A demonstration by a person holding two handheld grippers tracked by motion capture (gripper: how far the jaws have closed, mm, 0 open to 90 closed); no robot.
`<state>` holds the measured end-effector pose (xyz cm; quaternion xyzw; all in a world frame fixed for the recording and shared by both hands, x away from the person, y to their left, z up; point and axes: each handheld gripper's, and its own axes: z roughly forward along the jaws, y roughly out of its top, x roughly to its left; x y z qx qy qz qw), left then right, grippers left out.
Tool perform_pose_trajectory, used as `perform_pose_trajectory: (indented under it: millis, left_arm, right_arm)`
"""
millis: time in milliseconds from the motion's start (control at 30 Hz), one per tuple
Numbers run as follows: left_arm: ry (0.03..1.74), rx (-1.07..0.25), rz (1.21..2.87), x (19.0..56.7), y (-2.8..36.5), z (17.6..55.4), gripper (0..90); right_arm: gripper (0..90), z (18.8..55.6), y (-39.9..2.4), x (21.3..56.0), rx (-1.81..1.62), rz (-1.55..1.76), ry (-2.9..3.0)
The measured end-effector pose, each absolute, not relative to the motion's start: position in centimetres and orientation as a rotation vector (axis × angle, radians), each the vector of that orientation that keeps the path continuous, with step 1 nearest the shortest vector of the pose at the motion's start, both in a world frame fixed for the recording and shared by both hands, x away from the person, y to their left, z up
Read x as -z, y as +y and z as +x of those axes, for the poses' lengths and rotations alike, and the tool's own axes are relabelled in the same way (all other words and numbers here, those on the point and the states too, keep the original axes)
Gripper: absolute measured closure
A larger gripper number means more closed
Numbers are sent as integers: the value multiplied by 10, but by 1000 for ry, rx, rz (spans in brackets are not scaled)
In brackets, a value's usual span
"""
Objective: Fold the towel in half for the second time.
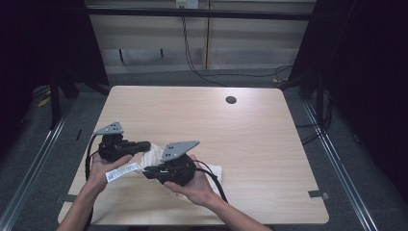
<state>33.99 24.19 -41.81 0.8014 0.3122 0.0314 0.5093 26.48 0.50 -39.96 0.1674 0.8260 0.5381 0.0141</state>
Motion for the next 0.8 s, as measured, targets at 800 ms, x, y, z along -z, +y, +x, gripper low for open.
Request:
perform_pose_trajectory:
  millis: [800]
  left_arm:
    - [597,33,2080,429,137,339,858]
  right_arm:
    - [845,235,-58,411,-1600,592,2543]
